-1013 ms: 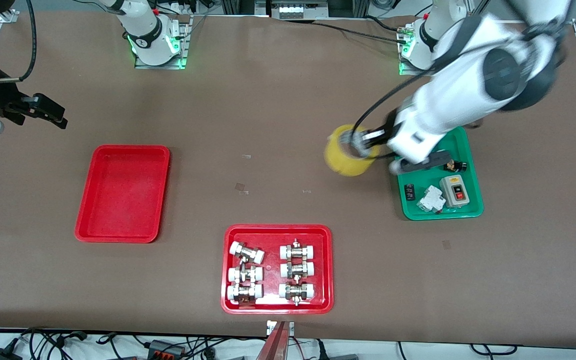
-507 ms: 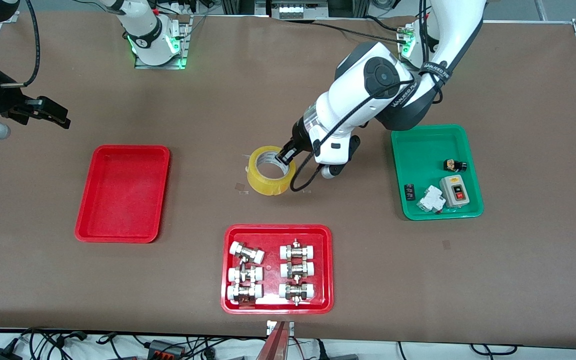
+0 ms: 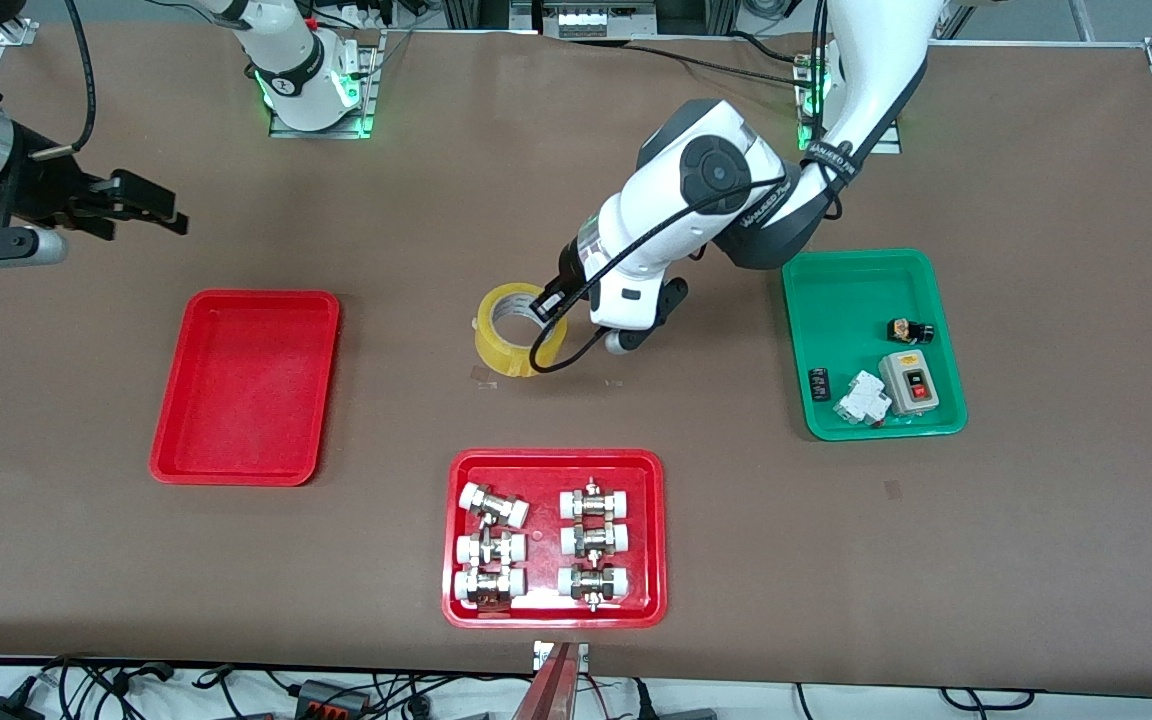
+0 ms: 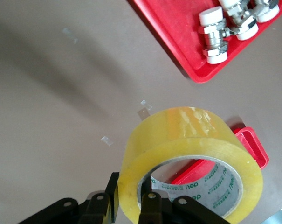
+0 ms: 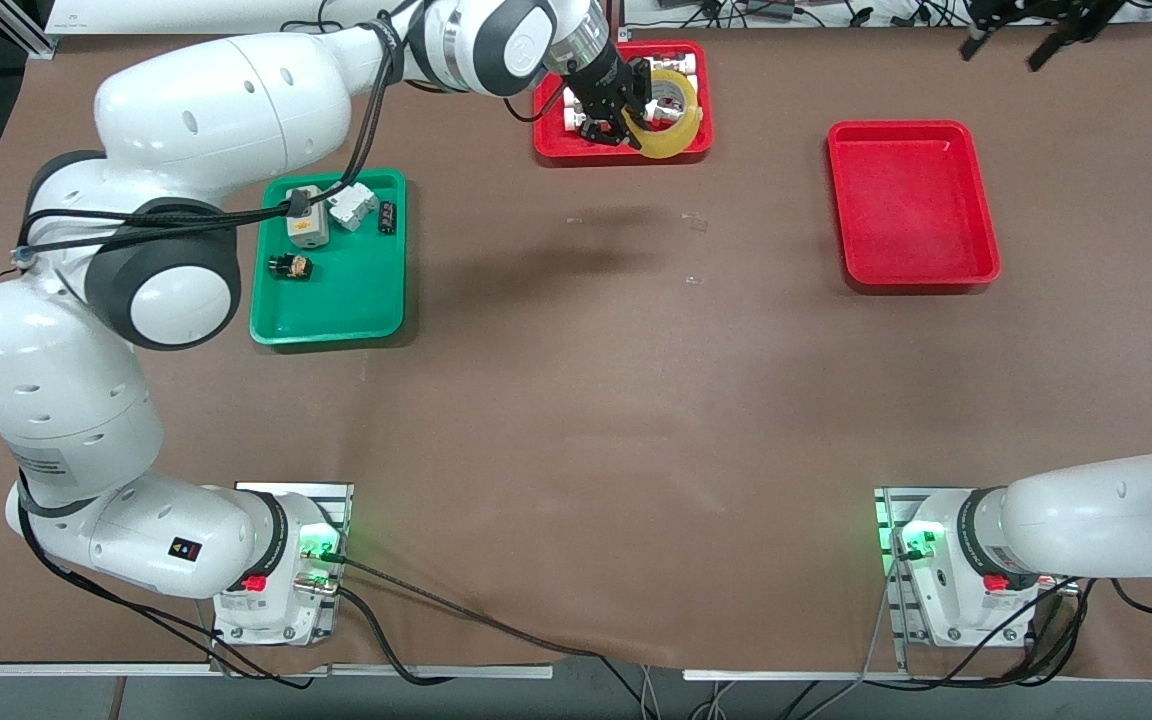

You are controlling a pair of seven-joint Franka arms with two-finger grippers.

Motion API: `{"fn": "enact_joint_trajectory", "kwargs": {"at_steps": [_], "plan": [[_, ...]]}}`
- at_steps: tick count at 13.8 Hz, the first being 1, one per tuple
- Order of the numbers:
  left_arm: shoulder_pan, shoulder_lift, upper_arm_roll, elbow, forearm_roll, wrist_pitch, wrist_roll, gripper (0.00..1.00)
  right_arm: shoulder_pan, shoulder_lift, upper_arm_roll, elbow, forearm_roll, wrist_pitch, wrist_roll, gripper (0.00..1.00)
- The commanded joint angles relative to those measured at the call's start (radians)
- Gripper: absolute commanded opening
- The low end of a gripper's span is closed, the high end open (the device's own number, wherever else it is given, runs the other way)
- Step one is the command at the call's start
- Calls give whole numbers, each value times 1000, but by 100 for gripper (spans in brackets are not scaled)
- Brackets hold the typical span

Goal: Left arm passes tape to right arm into tray
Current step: 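Hold the tape with the left gripper while the right gripper reaches it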

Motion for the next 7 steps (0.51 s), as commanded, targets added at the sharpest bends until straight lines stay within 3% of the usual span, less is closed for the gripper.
{"fn": "enact_joint_trajectory", "kwargs": {"at_steps": [1, 4, 7], "plan": [[-23, 99, -3, 58, 8, 178, 120, 0, -7, 65, -1, 6, 219, -2, -60, 100], [-28, 168, -24, 52, -21, 430, 134, 0, -2, 173, -1, 15, 473, 45, -156, 100], [-6, 179, -81, 45, -83, 450, 126, 0, 23, 267, 7, 16, 587, 183, -300, 100]]}}
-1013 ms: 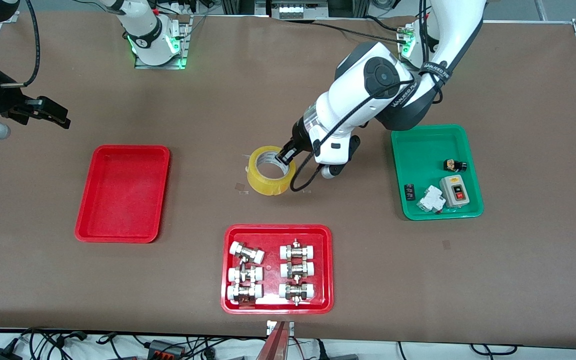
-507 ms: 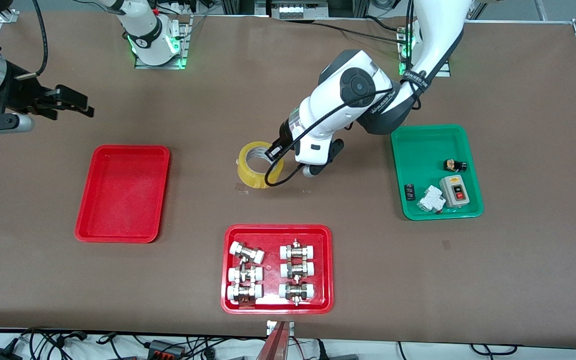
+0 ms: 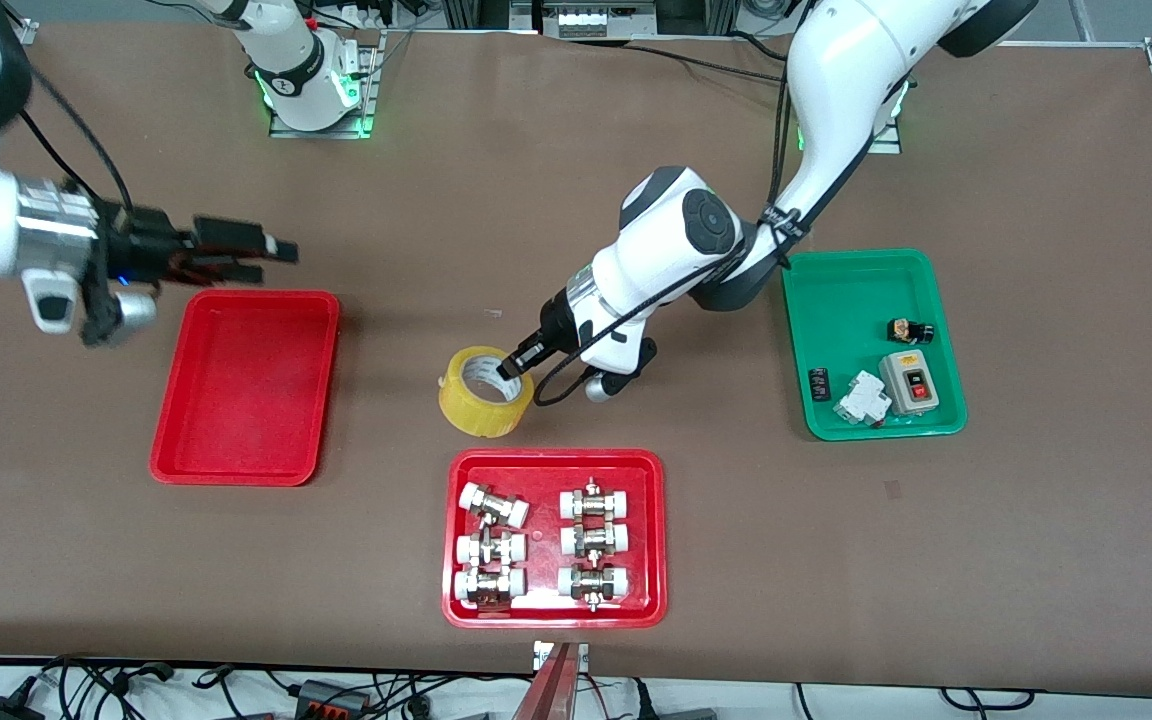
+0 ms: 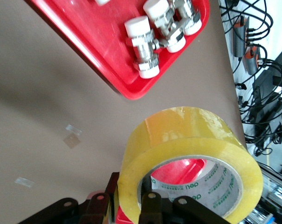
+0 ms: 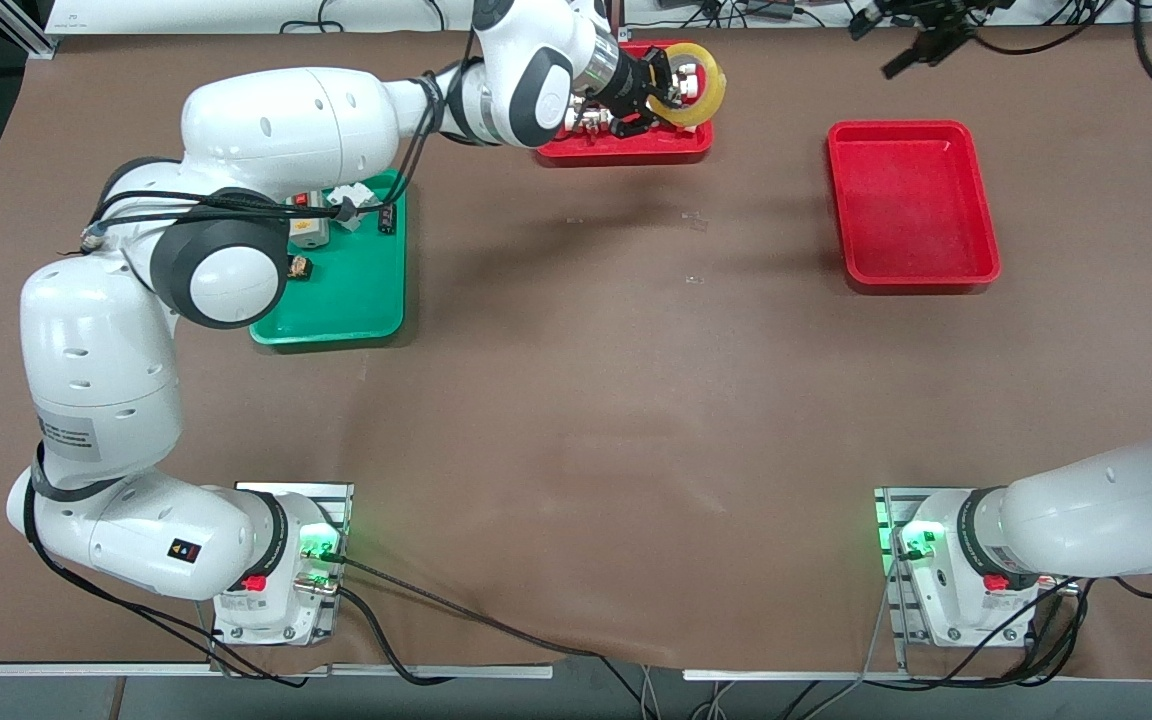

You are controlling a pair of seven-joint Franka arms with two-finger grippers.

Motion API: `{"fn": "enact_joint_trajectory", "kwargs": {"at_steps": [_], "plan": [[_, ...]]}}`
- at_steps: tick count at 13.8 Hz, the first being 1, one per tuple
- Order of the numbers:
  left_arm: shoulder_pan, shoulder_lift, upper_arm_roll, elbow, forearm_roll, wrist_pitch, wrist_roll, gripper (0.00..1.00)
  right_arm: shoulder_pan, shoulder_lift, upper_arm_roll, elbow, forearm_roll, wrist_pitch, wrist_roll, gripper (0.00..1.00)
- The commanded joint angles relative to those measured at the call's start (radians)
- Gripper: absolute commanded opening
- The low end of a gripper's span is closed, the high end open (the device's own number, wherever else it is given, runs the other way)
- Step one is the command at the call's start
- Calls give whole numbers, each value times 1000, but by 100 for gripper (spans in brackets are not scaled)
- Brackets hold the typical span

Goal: Left arm passes tape to right arm into tray
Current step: 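Hold the tape with the left gripper while the right gripper reaches it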

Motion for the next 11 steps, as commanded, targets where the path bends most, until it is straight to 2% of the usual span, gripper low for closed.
{"fn": "enact_joint_trajectory", "kwargs": {"at_steps": [1, 4, 8, 11], "plan": [[11, 7, -48, 32, -103, 5, 25, 0, 38, 79, 4, 20, 96, 115, -120, 100], [-1, 7, -48, 33, -135, 3, 16, 0, 125, 160, 4, 43, 149, 311, -235, 100], [-7, 10, -48, 35, -179, 3, 14, 0, 204, 214, 4, 54, 190, 435, -248, 100], [-7, 11, -48, 33, -179, 3, 17, 0, 228, 222, 4, 54, 193, 465, -246, 100]]}}
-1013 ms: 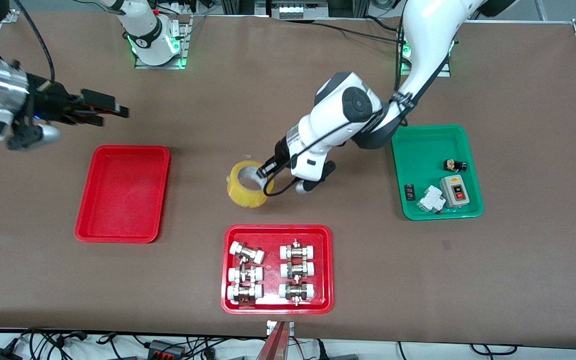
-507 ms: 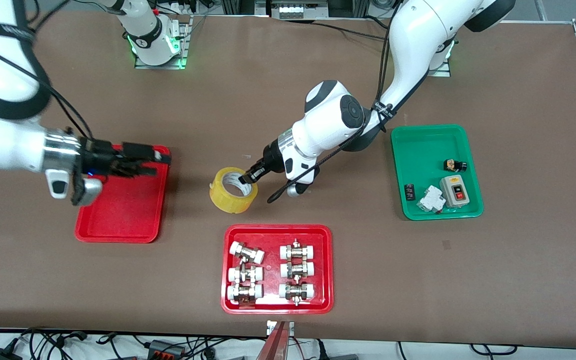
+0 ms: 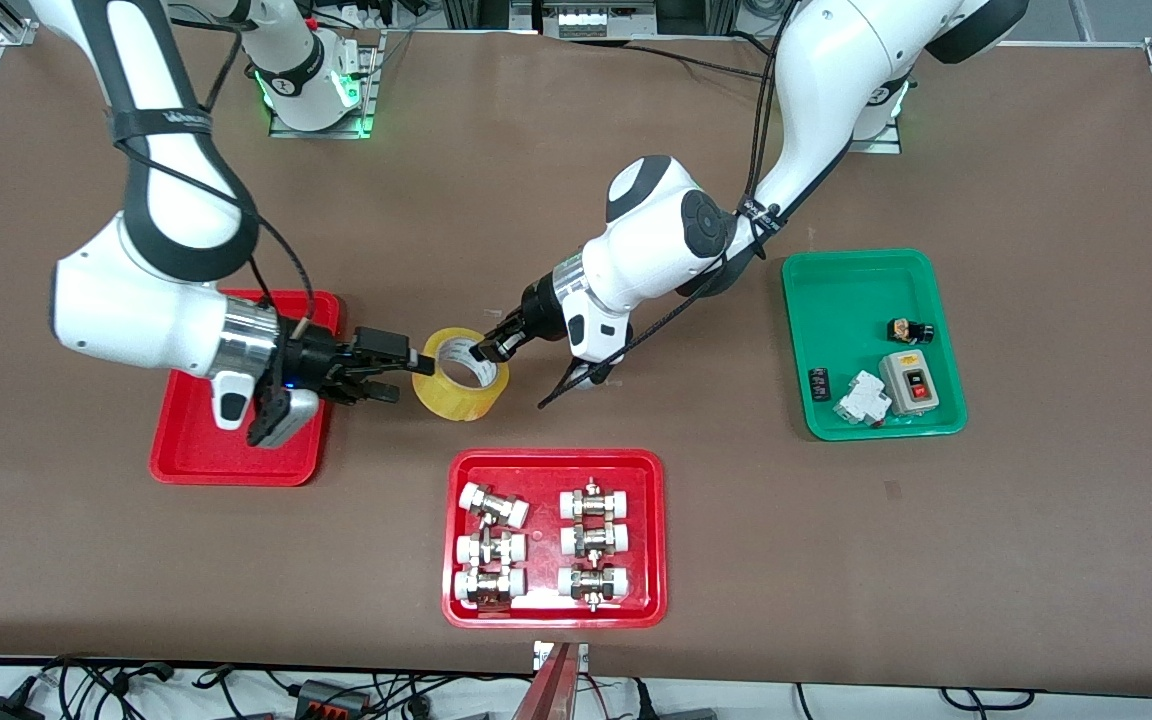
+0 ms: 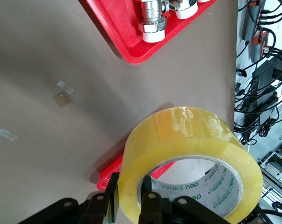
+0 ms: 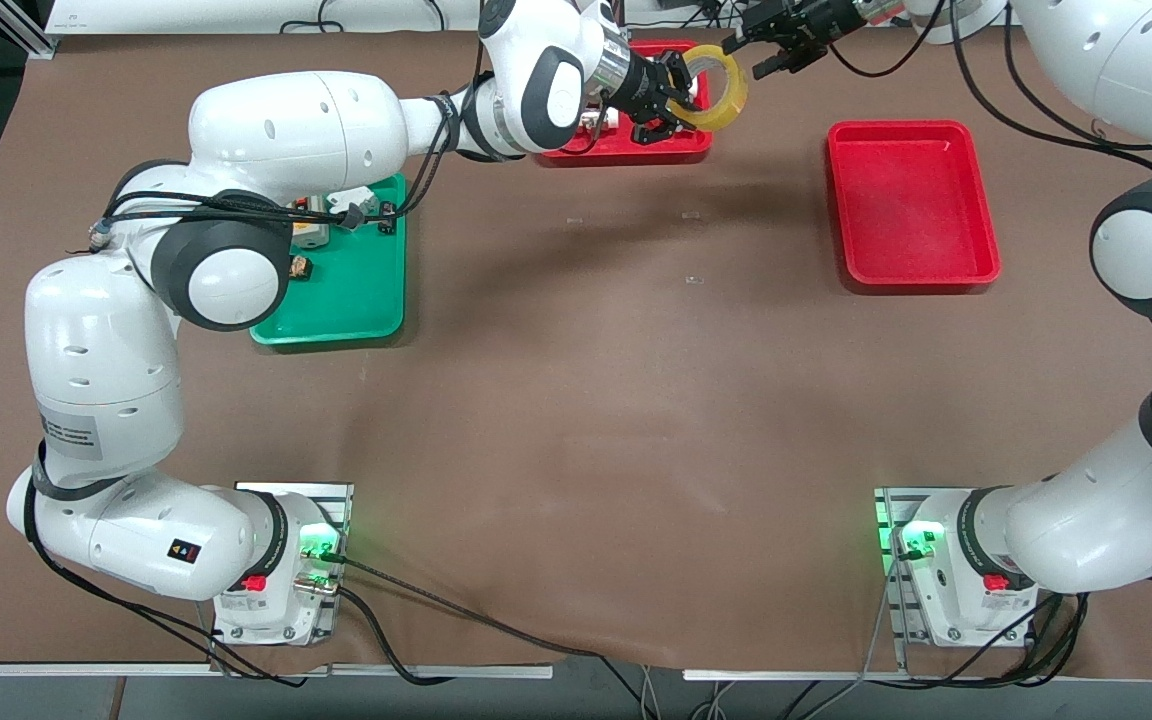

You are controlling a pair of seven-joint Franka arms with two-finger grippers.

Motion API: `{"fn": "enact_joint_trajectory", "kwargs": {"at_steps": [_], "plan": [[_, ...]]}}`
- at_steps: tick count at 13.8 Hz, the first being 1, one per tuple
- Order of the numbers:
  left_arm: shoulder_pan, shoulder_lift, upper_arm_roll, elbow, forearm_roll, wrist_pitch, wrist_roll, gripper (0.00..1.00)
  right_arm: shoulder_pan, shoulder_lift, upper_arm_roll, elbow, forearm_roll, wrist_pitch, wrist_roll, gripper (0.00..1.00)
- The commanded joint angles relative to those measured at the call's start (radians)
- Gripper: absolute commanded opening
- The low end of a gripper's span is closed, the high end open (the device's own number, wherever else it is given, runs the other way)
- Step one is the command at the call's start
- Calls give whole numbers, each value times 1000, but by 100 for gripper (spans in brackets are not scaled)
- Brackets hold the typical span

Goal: Left arm passes tape to right arm into tray
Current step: 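Grasp the tape rim with the right gripper beside the left gripper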

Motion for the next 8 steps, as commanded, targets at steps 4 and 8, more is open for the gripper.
{"fn": "enact_joint_trajectory", "kwargs": {"at_steps": [4, 8], "plan": [[-10, 15, -10, 24, -30, 1, 22, 0, 16, 16, -7, 22, 23, 11, -44, 37], [-8, 20, -10, 24, -31, 1, 20, 0, 19, 16, -7, 25, 25, 11, -44, 0]]}}
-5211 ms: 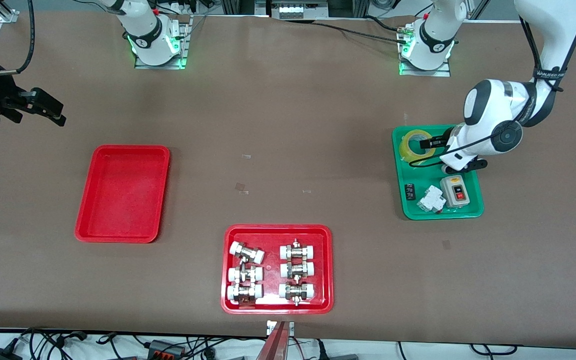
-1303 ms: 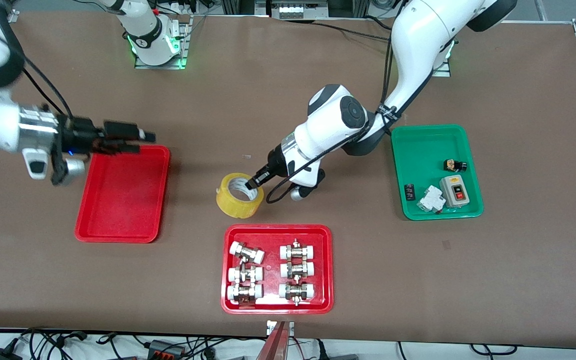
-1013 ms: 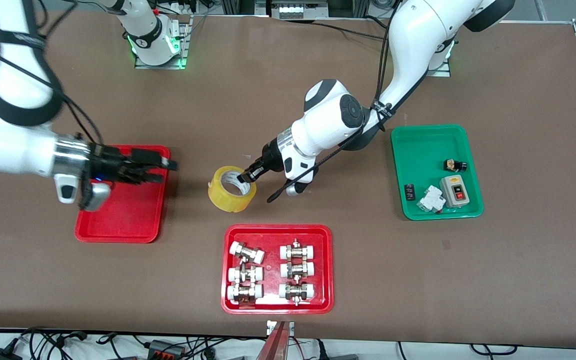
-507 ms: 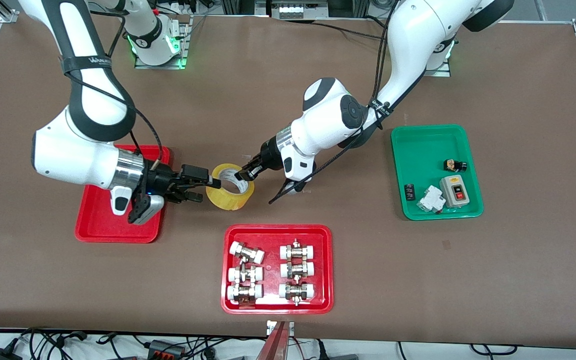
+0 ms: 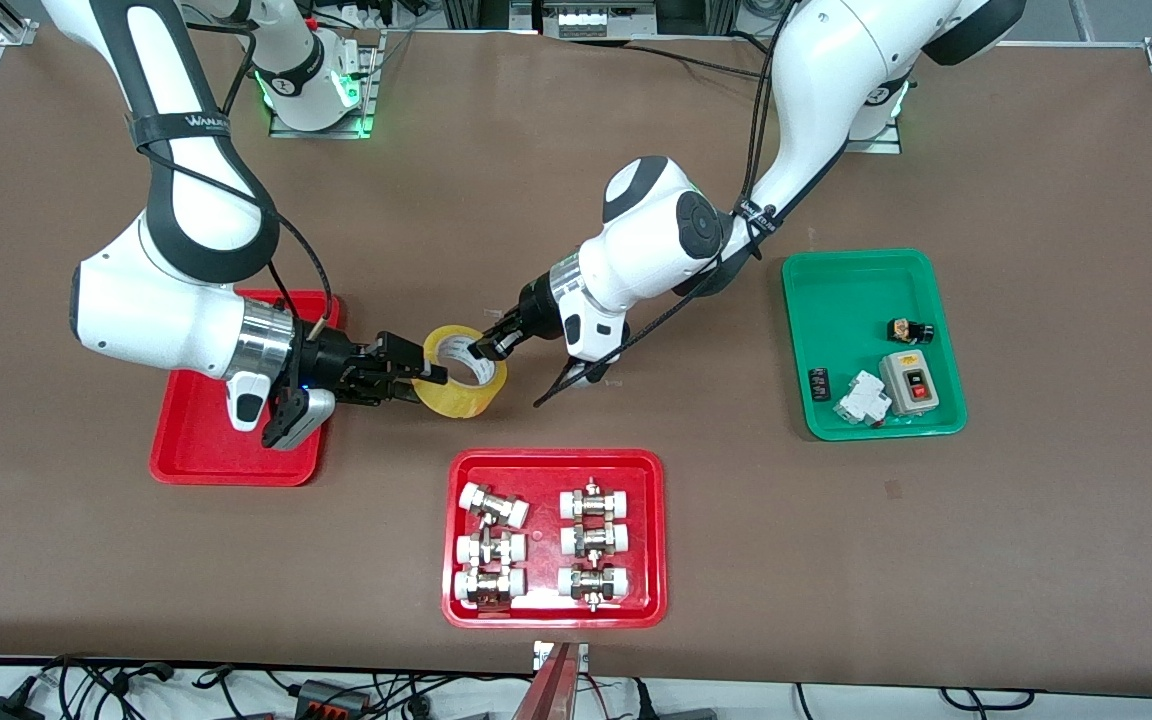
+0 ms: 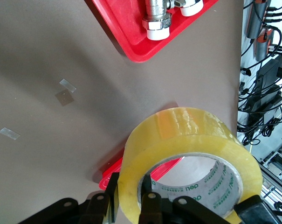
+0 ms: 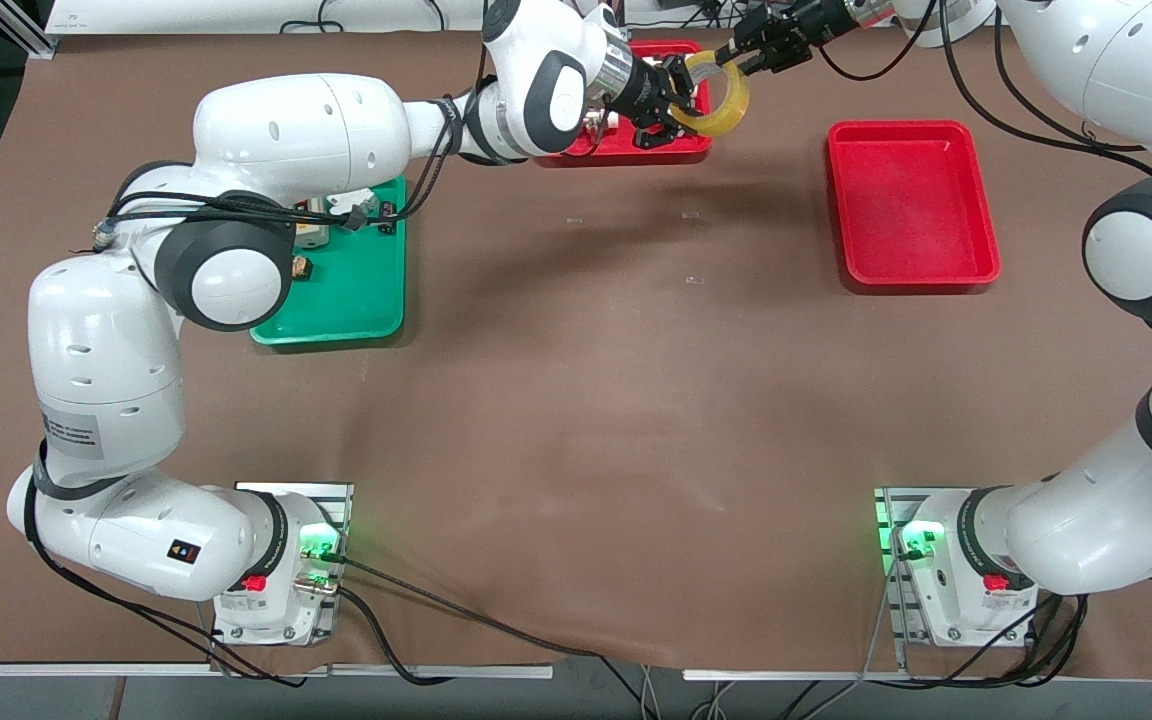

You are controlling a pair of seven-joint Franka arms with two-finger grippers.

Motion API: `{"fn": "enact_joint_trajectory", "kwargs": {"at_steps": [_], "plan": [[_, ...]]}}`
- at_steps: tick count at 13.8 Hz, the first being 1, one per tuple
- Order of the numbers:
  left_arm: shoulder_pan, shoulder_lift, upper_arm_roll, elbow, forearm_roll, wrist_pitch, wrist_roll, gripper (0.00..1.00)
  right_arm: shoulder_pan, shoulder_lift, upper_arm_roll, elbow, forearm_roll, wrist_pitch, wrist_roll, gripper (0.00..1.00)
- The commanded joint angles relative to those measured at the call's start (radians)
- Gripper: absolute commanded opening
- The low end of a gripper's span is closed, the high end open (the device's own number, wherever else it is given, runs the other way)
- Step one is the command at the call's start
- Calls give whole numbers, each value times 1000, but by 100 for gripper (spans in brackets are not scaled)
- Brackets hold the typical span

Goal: Left arm passes tape to right arm into tray
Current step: 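Grasp the tape rim with the right gripper beside the left gripper, then open the left gripper and withdraw while the right gripper lowers the tape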

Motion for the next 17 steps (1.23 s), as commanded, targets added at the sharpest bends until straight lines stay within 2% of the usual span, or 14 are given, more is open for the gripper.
{"fn": "enact_joint_trajectory", "kwargs": {"at_steps": [1, 2, 3, 4, 5, 6, 10, 12, 15, 17], "plan": [[-5, 22, -11, 30, -29, 2, 19, 1, 9, 11, -2, 20, 21, 3, -13, 0], [-10, 25, -10, 32, -30, 2, 19, 2, 9, 9, -2, 20, 21, 4, -12, 0], [-10, 27, -11, 32, -30, 2, 17, 9, 9, 9, -2, 20, 21, 3, -7, 0], [-8, 25, -11, 33, -30, 2, 14, 18, 9, 8, -2, 22, 21, 3, -6, 0], [-5, 22, -11, 33, -32, 1, 14, 37, 9, 6, -2, 22, 21, 4, -4, 0], [1, 20, -11, 38, -31, -6, 17, 99, 9, 6, -2, 22, 19, 5, -3, 0], [59, -18, -13, 41, -23, -103, 25, 100, 9, 1, -4, 23, 15, 5, 1, 0], [140, -76, -11, 40, -14, -304, 112, 100, -15, 3, -14, 23, 15, -8, -3, 0], [319, -191, -7, 40, 0, -682, 530, 100, -165, 8, -16, 17, 6, -173, -13, 0], [436, -255, 1, 43, 15, -865, 669, 100, -286, 27, -16, 11, -78, -297, -88, 0]]}}
